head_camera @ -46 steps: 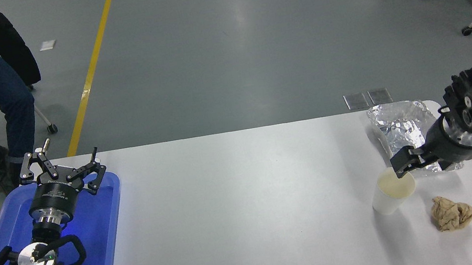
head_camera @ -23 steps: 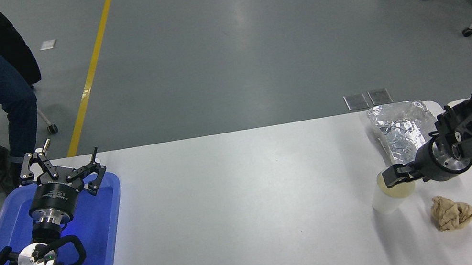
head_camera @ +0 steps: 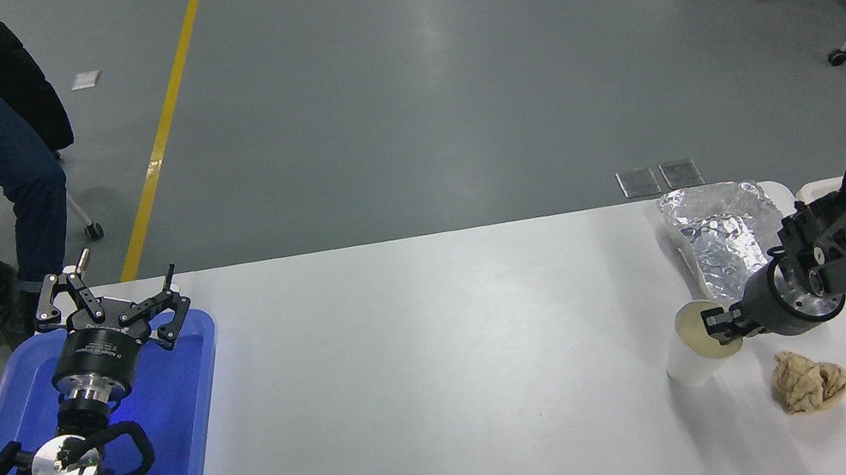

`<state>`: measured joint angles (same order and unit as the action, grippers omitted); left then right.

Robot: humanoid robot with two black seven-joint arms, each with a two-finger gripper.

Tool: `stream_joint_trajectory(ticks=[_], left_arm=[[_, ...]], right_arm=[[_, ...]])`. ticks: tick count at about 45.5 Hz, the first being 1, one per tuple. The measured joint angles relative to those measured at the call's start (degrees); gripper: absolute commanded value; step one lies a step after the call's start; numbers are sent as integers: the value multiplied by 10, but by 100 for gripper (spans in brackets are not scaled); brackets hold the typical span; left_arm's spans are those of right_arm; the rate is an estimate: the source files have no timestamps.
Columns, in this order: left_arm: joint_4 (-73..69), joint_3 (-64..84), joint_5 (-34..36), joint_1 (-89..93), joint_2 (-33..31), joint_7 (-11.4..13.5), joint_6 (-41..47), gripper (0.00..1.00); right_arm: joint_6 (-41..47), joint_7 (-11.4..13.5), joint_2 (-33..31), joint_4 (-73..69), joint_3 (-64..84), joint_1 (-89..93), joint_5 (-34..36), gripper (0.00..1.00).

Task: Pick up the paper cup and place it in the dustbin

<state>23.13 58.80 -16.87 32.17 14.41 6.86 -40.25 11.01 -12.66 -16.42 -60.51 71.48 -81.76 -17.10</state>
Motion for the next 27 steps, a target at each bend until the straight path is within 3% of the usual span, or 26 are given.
stream_joint_trajectory(ticks=[8,27], left_arm=[[0,0,0,0,0,0,0,100],[0,0,0,0,0,0,0,100]], right_arm=[[42,-2,-6,-12,0,-21,0,0],[285,-5,-76,-61,5,-192,-9,0]])
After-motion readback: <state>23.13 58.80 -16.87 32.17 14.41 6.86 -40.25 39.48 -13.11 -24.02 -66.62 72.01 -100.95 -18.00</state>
